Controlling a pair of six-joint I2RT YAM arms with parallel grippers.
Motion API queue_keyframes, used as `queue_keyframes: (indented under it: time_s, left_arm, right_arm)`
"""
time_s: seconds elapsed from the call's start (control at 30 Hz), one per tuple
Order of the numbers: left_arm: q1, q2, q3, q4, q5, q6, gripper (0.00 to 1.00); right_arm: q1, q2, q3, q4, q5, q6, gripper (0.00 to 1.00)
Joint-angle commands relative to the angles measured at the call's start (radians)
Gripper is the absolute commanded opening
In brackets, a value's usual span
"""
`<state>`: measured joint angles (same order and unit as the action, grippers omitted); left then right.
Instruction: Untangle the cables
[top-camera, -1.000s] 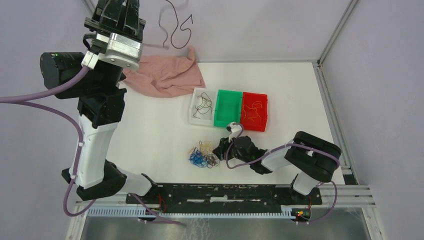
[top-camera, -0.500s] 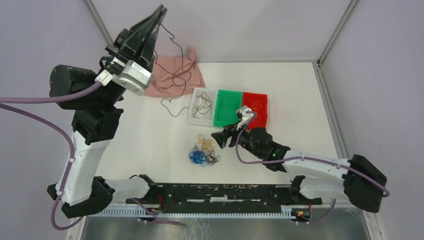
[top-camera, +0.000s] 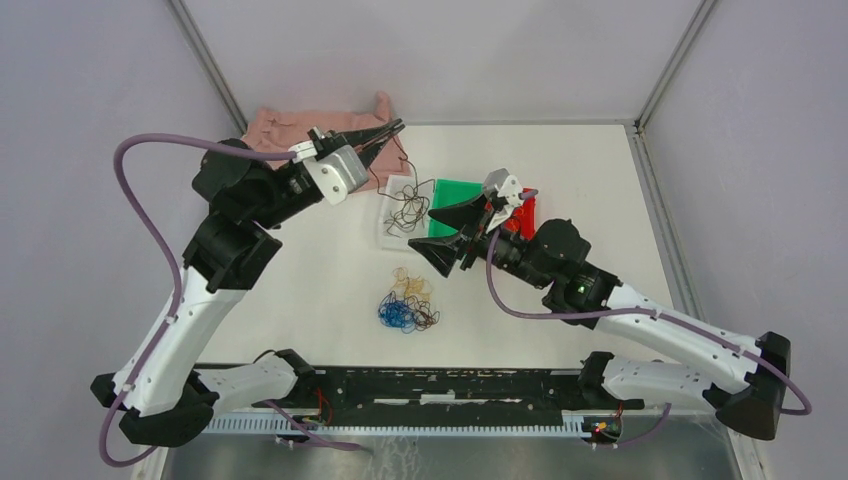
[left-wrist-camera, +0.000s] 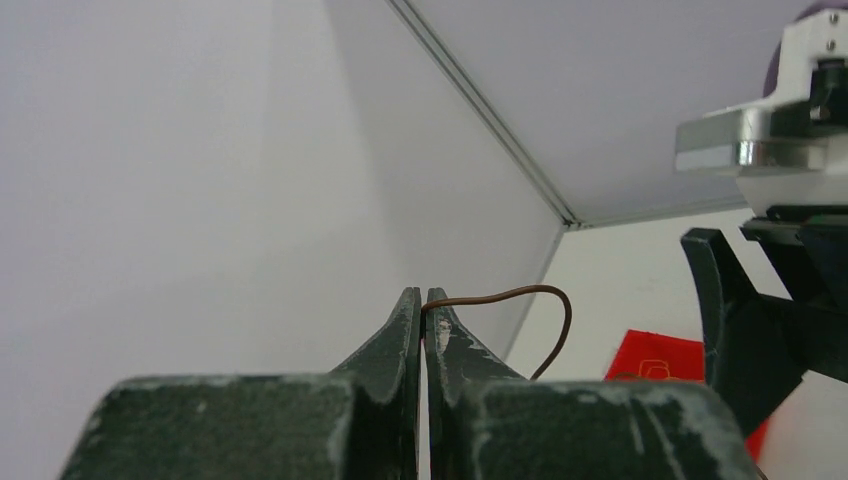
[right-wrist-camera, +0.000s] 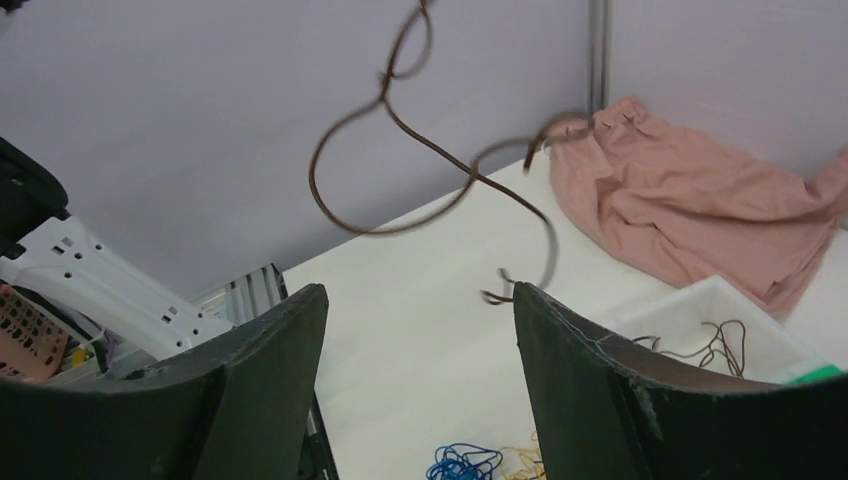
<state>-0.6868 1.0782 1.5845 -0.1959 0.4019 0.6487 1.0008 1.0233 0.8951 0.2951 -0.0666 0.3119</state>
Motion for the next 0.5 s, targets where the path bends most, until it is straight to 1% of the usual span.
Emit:
queue_keyframes:
  time_s: [0.0,0.1,0.23,0.37,0.47]
  left_arm:
    - [-0.003,-0.031,-0.024,-0.002,0.032,-0.115,0.03]
    - [-0.003,-0.032,-0.034,-0.035,0.049,-0.127,0.03]
    - [-0.003,-0.028,-0.050,-0.070,0.060,-0.139,0.03]
    - [-0.003,-0.013,-0.055,-0.104,0.068,-0.147,0.03]
    - [-0.003,0.001,-0.065,-0.106,0.075,-0.151,0.03]
  right_arm:
    - [0.003,0.021,0.087,-0.028,-0.061,-0.059,0.75]
    - [0.003,0.051,0.130,-0.061,-0.033,-0.080,0.73]
    - [0.003,0.076,0.164,-0.088,0.043,-0.104,0.66]
    - [0.002,0.081,0.176,-0.115,0.123,-0.116,0.54]
    - [-0.001,0.080,0.169,-0.119,0.172,-0.118,0.41]
